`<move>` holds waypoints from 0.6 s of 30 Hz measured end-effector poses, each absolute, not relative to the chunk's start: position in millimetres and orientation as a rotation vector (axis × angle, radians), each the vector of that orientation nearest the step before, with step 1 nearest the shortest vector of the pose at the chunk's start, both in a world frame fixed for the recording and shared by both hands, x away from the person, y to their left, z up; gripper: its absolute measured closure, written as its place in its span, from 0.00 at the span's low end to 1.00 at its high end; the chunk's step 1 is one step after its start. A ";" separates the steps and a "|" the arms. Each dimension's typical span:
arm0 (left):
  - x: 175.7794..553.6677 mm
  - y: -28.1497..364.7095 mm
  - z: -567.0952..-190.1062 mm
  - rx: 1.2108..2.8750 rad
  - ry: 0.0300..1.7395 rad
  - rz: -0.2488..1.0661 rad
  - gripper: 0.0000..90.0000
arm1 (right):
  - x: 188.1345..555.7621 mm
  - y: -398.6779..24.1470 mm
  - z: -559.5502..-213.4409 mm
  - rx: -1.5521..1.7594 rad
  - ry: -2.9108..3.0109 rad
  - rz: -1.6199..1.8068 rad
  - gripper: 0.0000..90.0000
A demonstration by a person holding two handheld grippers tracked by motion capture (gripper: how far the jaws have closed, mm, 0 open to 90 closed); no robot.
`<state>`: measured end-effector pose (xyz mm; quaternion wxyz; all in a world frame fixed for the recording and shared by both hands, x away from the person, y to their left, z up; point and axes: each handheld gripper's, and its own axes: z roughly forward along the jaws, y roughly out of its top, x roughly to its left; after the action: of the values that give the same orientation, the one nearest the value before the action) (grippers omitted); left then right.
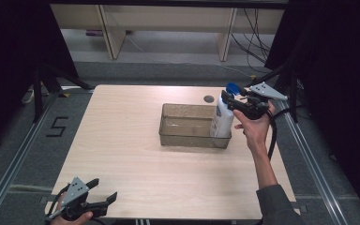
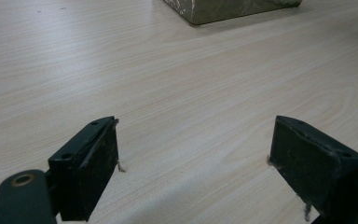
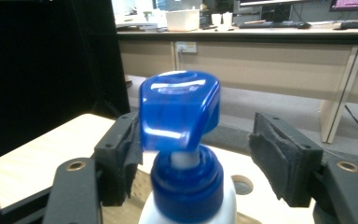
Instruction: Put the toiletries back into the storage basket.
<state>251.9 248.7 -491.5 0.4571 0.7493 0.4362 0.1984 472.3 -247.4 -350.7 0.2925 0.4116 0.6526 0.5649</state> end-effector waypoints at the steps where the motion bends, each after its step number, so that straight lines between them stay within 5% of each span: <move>1: 252.0 248.7 -491.5 1.847 1.075 0.489 0.17 | 471.9 -247.5 -350.5 1.094 1.742 1.512 0.38; 18: 252.1 247.2 -492.1 1.833 1.080 0.488 0.16 | 448.0 -249.7 -349.7 1.122 1.783 1.548 0.31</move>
<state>252.1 247.2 -492.1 0.4615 0.7450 0.4389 0.1983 448.0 -249.7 -349.7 0.2609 0.4144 0.6584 0.5716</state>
